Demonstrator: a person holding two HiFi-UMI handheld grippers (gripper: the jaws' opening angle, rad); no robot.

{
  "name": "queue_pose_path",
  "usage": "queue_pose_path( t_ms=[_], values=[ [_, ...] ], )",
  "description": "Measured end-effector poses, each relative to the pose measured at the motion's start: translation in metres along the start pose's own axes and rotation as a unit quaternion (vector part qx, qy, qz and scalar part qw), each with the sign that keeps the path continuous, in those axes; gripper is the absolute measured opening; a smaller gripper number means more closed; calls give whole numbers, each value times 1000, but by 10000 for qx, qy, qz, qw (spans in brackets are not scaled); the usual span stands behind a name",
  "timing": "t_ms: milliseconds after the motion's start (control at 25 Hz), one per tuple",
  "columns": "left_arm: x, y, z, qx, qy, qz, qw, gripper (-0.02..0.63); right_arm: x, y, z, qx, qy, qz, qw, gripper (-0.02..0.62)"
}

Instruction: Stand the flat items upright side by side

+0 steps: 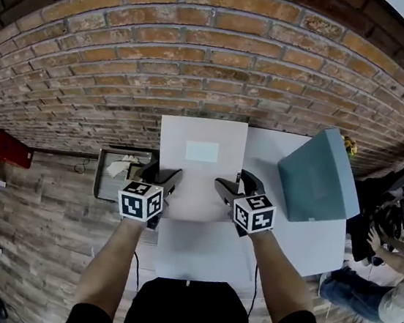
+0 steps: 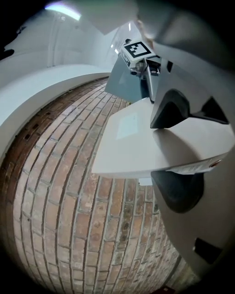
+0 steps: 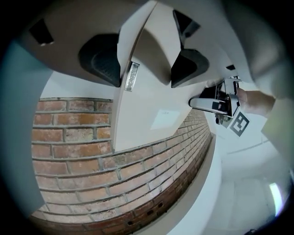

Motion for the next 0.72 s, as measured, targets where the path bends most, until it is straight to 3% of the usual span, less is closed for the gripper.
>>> queue_pose_path(
  t_ms=[440, 720],
  values=[
    [13, -12, -30, -396, -527, -4, 9978, 272, 17, -2, -17, 305, -468, 263, 9981, 339],
    [18, -24, -19, -689, -629, 200, 9954, 258, 33, -2, -13, 772, -640, 658, 9928, 336]
  ],
)
Point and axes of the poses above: the fingertips, and each gripper's own axes: x backward along the fingers, y to its left, z out of its underside, the point moved 4 cm from there along x, backward along the fingers, and after that the axes turned 6 degrees about y, right-handed, at the moved point
